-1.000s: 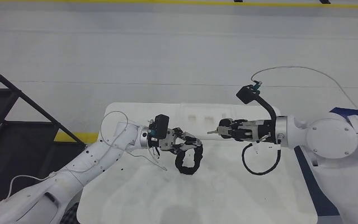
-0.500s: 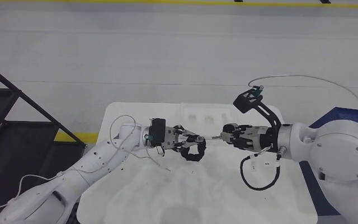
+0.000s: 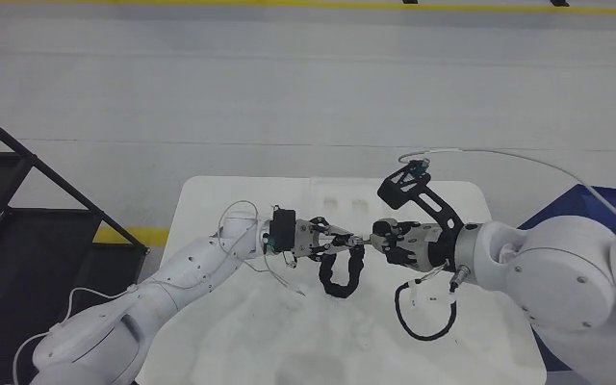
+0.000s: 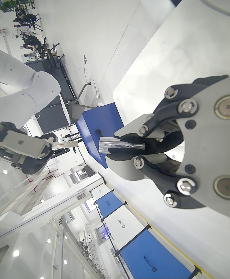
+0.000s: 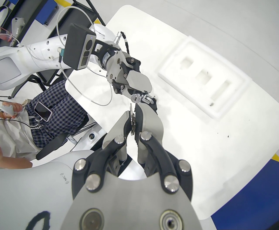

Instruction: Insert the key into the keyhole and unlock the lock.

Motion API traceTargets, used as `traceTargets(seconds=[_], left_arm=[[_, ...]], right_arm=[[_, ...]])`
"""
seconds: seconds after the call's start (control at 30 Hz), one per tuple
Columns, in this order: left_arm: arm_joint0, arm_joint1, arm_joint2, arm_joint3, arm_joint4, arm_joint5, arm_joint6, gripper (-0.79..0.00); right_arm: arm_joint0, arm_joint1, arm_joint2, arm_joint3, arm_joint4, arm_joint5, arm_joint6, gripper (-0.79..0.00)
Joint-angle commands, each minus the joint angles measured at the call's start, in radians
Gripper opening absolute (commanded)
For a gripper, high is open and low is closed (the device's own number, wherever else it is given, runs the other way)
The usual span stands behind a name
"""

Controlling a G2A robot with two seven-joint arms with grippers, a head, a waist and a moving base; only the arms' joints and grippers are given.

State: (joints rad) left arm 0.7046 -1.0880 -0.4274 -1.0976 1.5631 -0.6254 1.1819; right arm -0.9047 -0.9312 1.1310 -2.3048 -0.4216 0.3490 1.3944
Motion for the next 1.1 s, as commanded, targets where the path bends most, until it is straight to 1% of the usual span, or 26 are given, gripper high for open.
traceTargets(seconds=[0.0,0.13,0.3,0.57,1.07], left_arm=[[0.0,-0.009,-0.001,0.01,-0.014,-0.006,-0.013,-0.785],[0.004,-0.023,-0.008,0.021,-0.033,-0.008,-0.032,-0.785],[0.008,-0.032,-0.019,0.025,-0.026,-0.006,-0.039,-0.785],[0.018,-0.038,-0.042,0.03,-0.016,-0.025,-0.033,-0.785],[0.035,-0.048,-0.078,0.036,0.004,-0.05,-0.045,-0.785]], right_arm=[[0.005,0.0,-0.011,0.001,-0.011,0.008,0.001,-0.785],[0.019,-0.001,-0.034,-0.001,-0.043,0.033,0.009,-0.785],[0.034,-0.004,-0.056,0.018,-0.064,0.074,0.003,-0.785],[0.043,-0.005,-0.072,0.066,-0.036,0.104,-0.027,-0.785],[0.062,0.007,-0.098,0.095,-0.022,0.13,-0.053,-0.785]])
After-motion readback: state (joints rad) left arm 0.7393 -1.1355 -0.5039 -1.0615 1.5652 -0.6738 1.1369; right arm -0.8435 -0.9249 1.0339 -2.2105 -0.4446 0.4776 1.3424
